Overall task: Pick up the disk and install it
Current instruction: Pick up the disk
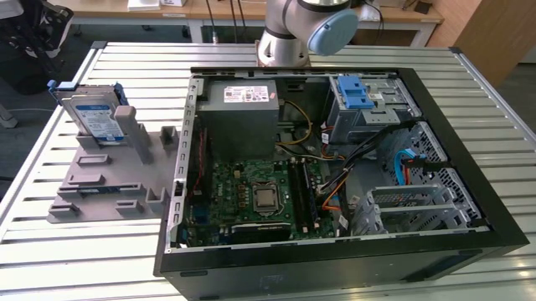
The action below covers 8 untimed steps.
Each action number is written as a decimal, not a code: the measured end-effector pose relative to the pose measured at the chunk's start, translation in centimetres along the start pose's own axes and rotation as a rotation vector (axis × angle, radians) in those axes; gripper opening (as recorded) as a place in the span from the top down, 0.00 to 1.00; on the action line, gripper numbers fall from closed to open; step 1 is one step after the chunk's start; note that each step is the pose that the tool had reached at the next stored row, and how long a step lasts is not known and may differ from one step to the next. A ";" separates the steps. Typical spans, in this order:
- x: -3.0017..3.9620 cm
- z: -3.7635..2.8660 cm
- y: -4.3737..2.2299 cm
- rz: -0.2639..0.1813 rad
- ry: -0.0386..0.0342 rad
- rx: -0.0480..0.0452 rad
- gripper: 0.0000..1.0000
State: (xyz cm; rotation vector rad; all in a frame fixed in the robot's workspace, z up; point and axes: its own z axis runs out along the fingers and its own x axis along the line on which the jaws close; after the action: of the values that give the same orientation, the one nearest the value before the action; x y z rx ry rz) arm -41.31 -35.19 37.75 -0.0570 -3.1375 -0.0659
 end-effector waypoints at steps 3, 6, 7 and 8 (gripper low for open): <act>0.01 0.00 0.00 -0.012 0.0005 0.0000 0.89; 0.03 0.00 0.00 -0.030 0.0012 0.0001 0.89; 0.04 0.00 0.00 -0.036 0.0015 0.0001 0.89; 0.04 0.00 0.00 -0.042 0.0018 0.0002 0.89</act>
State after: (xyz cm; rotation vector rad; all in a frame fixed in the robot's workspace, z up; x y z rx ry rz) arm -41.35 -35.19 37.75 0.0095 -3.1372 -0.0658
